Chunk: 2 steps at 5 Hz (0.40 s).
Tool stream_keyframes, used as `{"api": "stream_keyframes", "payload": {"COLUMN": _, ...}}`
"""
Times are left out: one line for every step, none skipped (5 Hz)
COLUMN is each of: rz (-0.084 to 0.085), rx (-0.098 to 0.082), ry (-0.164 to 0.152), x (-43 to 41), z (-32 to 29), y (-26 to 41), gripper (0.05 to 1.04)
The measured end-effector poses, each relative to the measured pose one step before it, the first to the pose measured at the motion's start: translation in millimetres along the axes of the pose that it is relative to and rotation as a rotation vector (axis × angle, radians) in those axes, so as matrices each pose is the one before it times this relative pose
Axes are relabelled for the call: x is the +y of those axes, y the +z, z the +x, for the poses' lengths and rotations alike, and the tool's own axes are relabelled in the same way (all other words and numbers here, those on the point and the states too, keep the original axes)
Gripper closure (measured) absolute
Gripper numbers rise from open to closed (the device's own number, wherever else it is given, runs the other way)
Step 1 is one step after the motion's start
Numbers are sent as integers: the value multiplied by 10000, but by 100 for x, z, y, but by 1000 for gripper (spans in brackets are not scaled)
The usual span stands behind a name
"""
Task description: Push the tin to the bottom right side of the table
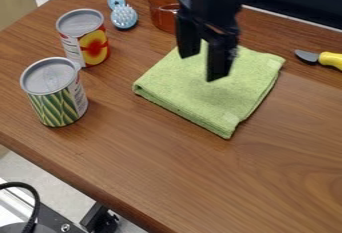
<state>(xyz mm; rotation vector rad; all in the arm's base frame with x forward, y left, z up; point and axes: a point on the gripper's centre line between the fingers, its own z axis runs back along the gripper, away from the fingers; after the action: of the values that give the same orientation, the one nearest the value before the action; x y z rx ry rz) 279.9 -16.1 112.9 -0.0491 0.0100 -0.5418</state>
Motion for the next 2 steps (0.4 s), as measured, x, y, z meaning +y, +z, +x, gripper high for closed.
{"api": "stream_keyframes", "payload": {"rz": 649, "rx": -287, "ry": -1106, "x": 3045, "z": -2718, "y": 2005, "gripper": 88}}
{"api": "stream_keyframes", "payload": {"rz": 380, "rx": 36, "ry": -628, "x": 1948, "z": -3276, "y": 1265, "gripper": 88}}
